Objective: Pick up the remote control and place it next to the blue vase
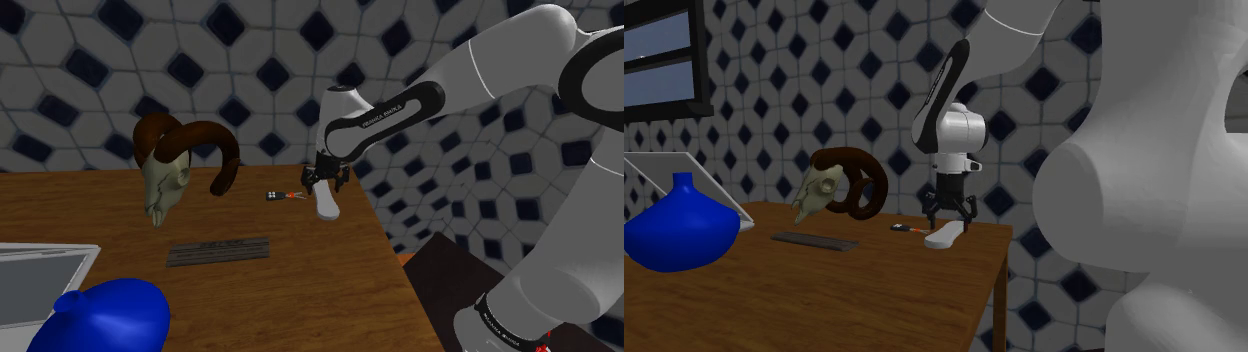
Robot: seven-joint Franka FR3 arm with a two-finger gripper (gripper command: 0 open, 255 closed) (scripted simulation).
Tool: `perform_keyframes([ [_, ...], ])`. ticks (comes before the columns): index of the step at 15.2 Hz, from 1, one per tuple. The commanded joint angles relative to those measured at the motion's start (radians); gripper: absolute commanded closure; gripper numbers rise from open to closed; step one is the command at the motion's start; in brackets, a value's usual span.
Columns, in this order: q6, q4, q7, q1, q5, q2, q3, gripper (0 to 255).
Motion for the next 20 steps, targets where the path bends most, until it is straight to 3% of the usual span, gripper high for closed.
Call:
perform_keyframes([
  [1, 0.002, -0.001, 0.0, 0.0, 0.0, 0.0, 0.0, 0],
  [4, 0.001, -0.001, 0.0, 0.0, 0.0, 0.0, 0.0, 0],
  [5, 0.001, -0.001, 0.0, 0.0, 0.0, 0.0, 0.0, 255],
  [14, 0.002, -0.001, 0.0, 0.0, 0.0, 0.0, 0.0, 255],
  [20, -0.073, 0.024, -0.013, -0.004, 0.02, -0.051, 0.004, 255],
])
